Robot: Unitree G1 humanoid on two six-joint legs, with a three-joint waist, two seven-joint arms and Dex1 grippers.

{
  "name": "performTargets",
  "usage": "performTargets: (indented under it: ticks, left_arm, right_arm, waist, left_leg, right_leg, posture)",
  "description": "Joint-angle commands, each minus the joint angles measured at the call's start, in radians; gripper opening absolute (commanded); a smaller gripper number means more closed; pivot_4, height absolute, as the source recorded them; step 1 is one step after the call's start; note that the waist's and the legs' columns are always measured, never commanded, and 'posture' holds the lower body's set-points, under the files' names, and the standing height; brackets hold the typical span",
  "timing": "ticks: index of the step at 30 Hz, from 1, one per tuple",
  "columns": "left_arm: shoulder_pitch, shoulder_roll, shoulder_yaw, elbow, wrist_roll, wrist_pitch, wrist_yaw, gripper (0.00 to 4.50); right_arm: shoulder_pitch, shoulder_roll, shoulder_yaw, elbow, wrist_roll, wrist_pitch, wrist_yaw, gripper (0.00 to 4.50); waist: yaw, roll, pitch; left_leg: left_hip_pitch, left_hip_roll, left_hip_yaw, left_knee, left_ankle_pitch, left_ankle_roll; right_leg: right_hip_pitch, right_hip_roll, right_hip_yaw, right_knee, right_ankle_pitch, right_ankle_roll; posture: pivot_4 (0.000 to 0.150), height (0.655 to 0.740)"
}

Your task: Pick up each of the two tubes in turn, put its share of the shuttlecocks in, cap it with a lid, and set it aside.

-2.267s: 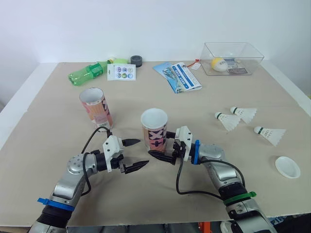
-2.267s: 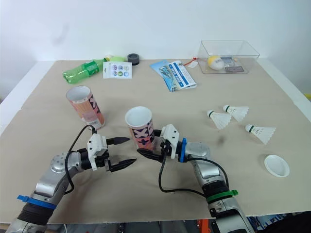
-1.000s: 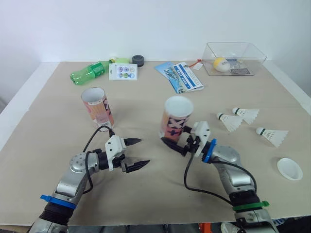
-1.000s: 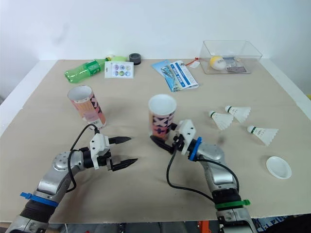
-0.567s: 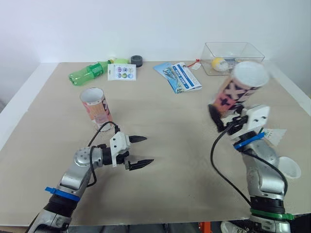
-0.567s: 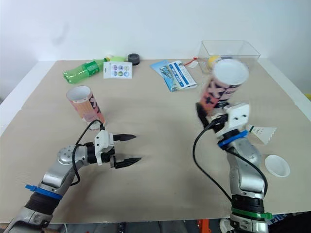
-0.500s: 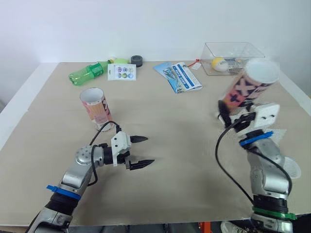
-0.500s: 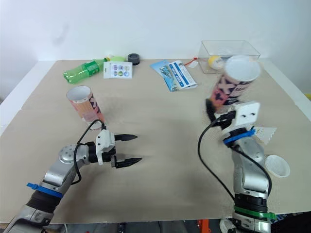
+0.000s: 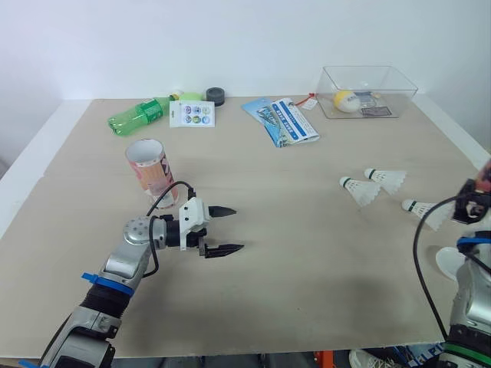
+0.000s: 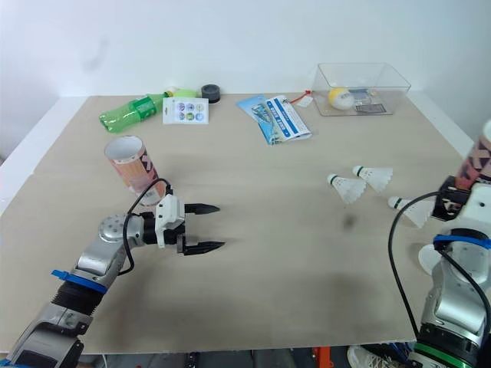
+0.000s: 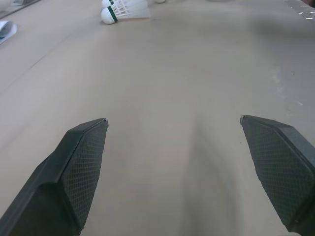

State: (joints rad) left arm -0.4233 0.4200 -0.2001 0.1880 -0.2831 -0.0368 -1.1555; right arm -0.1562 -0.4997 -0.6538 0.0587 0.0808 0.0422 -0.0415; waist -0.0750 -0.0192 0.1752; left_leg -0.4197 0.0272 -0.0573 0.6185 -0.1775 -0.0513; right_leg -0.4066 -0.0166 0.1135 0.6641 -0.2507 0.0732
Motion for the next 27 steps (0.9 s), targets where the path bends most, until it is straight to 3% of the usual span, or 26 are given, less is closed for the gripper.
performTargets:
  ticks: [1, 5, 17, 27]
  left_arm:
    - [-0.003, 0.004, 0.008, -0.023, 0.001, -0.012, -0.005, 4.5]
    - [0.008, -0.002, 0.014, -0.068, -0.033, 0.012, -0.016, 4.5]
    - [0.026, -0.048, 0.001, -0.217, -0.108, 0.076, -0.016, 4.5]
    - [0.017, -0.047, -0.021, -0.21, -0.083, 0.075, -0.016, 4.5]
  right_arm:
    - [0.034, -0.033, -0.07, -0.002, -0.037, 0.003, -0.079, 3.73]
    - [0.068, -0.014, -0.115, 0.016, -0.029, 0.021, -0.143, 3.73]
    - [0.076, 0.079, -0.206, 0.091, 0.195, 0.013, -0.138, 3.73]
    - [0.064, 0.026, -0.194, 0.279, 0.219, -0.084, -0.098, 3.73]
  waist:
    - [0.0, 0.0, 0.0]
    - [0.0, 0.0, 0.0]
    - [0.0, 0.001, -0.001]
    - [-0.001, 0.003, -0.001]
  left_leg:
    - [0.0, 0.0, 0.0, 0.0, 0.0, 0.0]
    - [0.0, 0.0, 0.0, 0.0, 0.0, 0.0]
    - [0.002, 0.0, 0.001, 0.0, 0.001, 0.002]
    - [0.003, 0.0, 0.002, 0.0, 0.001, 0.002]
  right_leg:
    - [0.0, 0.0, 0.0, 0.0, 0.0, 0.0]
    - [0.0, 0.0, 0.0, 0.0, -0.001, -0.002]
    - [0.002, 0.0, 0.001, 0.0, -0.001, -0.004]
    - [0.002, 0.0, 0.003, 0.0, -0.001, -0.004]
  posture:
    - [0.15, 0.74]
    - [0.15, 0.74]
    - [0.15, 0.74]
    - [0.15, 0.74]
